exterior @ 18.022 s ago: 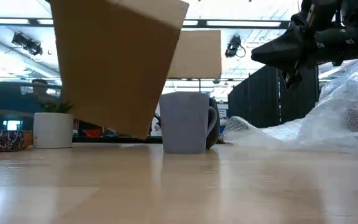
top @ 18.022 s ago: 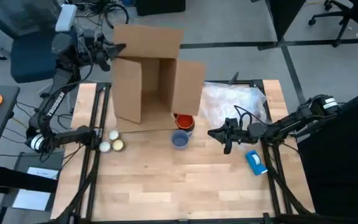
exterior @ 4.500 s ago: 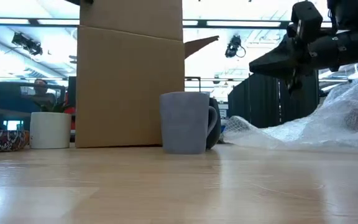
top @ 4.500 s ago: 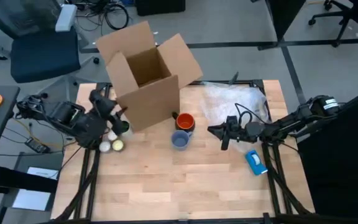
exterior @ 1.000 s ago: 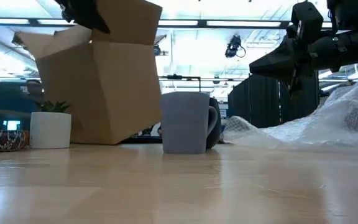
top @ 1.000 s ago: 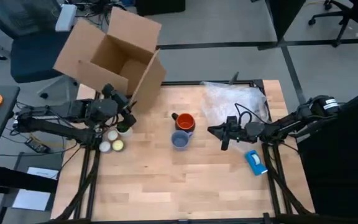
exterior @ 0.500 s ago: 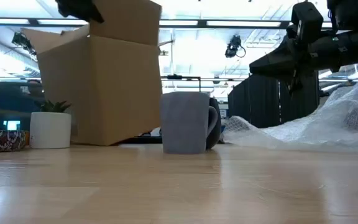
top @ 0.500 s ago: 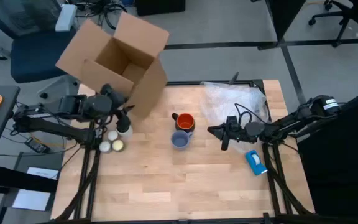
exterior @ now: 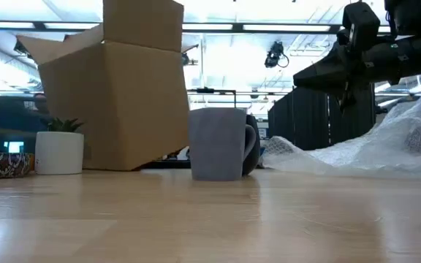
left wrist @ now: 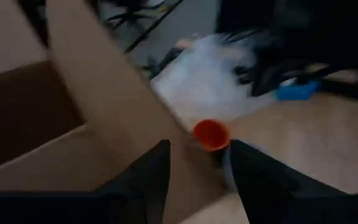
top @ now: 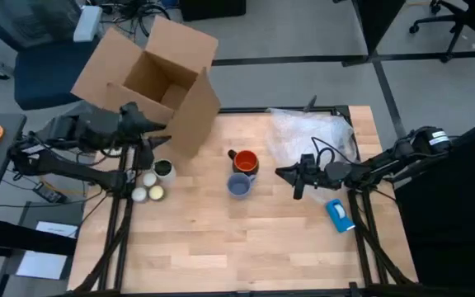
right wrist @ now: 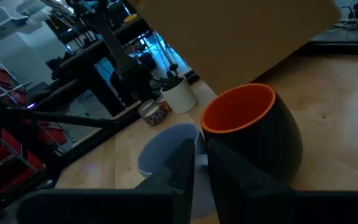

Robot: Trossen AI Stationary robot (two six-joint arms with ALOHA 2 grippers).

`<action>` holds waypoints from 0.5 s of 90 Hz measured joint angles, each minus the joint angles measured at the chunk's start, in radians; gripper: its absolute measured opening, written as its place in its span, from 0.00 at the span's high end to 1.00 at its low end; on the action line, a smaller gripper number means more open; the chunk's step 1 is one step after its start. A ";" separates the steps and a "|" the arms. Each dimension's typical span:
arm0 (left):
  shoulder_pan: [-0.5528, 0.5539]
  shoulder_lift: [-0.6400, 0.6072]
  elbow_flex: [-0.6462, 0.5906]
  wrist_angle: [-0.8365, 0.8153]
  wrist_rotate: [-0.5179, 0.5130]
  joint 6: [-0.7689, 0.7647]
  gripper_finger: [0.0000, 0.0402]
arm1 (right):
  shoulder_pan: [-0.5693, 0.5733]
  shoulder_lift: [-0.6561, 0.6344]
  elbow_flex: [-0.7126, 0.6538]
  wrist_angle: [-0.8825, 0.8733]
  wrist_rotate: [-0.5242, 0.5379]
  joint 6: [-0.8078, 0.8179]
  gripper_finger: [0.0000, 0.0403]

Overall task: Wrap mug
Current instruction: Prepare the box, then prepare the bubble wrap

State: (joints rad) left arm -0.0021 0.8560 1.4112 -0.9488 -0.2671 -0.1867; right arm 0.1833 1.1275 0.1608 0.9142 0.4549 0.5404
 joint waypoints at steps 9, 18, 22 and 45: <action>-0.007 -0.004 0.010 0.080 0.211 0.001 0.63 | 0.000 0.000 0.000 0.000 0.000 0.000 0.95; -0.043 0.000 0.007 0.151 0.435 0.005 0.63 | 0.000 0.000 0.000 0.000 0.000 0.000 0.95; -0.069 0.003 -0.006 0.194 0.496 0.003 0.63 | 0.000 0.000 0.000 0.000 0.000 0.000 0.95; -0.259 0.001 -0.129 0.400 0.542 0.000 0.63 | 0.000 0.000 0.000 0.000 -0.005 0.000 0.95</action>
State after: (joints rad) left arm -0.2615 0.8568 1.2822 -0.5488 0.2749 -0.1862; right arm 0.1833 1.1275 0.1608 0.9140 0.4496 0.5404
